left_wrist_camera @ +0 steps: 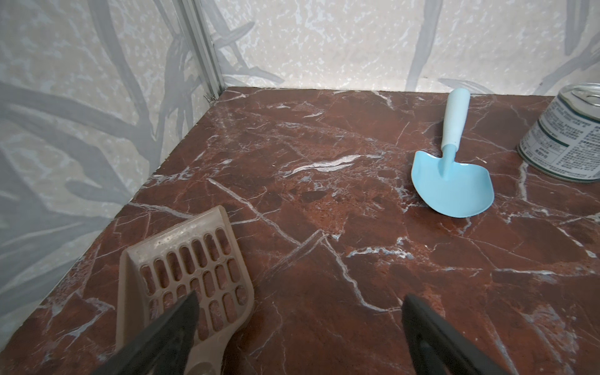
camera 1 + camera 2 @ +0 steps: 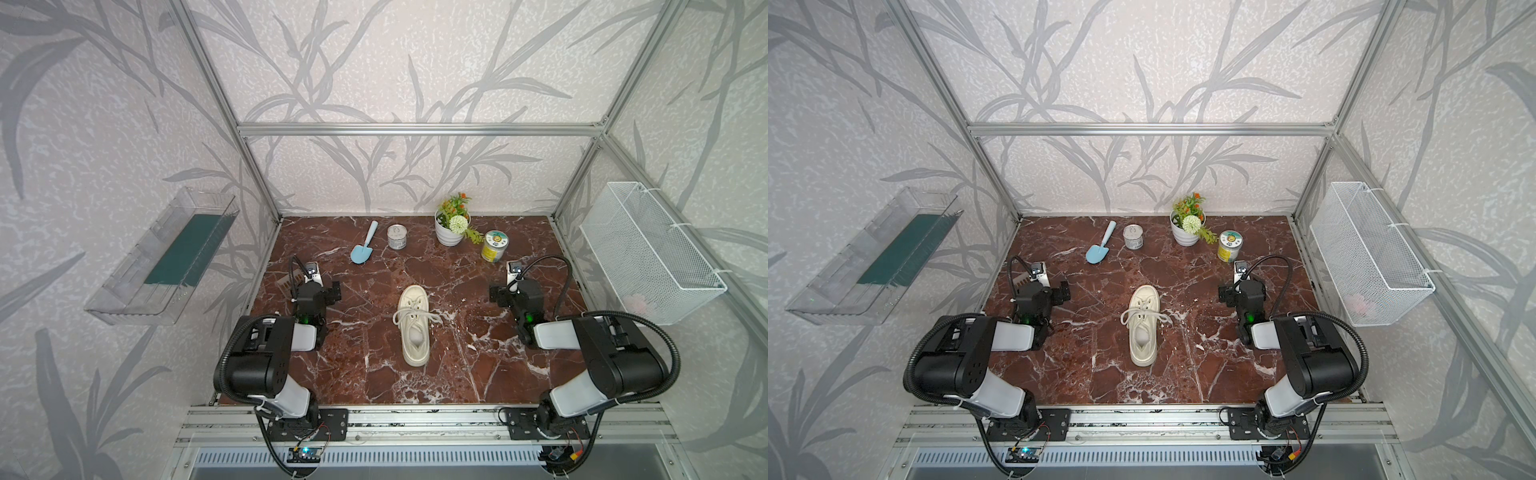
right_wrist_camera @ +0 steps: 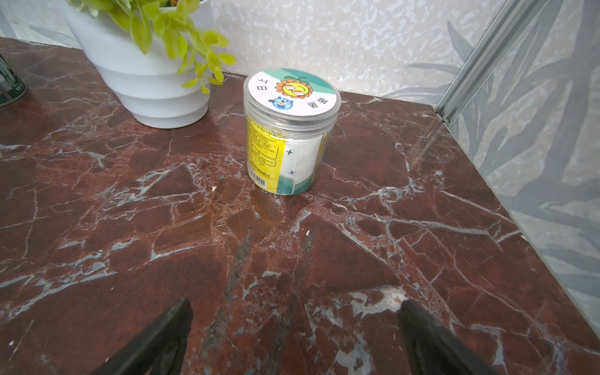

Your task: Tie the shoes

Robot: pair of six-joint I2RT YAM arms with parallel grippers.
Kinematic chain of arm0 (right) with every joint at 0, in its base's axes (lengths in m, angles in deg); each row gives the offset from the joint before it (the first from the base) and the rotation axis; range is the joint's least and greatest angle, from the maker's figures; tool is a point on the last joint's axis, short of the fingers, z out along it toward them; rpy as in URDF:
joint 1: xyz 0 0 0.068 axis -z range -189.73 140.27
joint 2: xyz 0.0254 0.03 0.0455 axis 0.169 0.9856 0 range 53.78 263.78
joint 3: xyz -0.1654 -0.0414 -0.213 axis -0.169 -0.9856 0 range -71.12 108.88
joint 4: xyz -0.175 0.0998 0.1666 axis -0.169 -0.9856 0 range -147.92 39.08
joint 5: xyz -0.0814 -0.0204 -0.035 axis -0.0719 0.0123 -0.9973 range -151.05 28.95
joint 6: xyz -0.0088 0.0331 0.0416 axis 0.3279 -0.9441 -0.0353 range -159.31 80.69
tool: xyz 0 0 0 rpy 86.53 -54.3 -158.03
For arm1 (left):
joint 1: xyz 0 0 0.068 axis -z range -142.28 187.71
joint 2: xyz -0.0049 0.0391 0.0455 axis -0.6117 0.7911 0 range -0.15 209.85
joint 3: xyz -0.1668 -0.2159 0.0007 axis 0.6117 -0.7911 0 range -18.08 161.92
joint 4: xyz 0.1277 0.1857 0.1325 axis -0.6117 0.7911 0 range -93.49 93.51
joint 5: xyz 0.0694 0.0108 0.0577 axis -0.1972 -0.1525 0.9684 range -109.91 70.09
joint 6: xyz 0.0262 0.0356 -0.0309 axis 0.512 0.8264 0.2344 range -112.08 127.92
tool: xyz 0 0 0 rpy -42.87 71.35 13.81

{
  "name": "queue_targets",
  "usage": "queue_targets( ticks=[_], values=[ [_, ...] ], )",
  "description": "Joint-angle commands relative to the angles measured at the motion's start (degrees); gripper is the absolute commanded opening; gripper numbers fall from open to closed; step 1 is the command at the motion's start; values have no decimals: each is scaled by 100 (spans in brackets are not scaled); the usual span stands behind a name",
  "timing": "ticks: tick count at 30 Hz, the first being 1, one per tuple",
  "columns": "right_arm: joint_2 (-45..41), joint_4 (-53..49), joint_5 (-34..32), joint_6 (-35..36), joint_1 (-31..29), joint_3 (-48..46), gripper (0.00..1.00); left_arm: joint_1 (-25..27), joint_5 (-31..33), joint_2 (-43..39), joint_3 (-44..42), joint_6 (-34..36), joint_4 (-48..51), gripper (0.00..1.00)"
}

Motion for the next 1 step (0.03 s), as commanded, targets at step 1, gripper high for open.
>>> queue_targets(
  ticks=[1],
  values=[
    [-123,-21,1,10,25,68,99,-107,-210,-4,124,-63,-22,99]
  ],
)
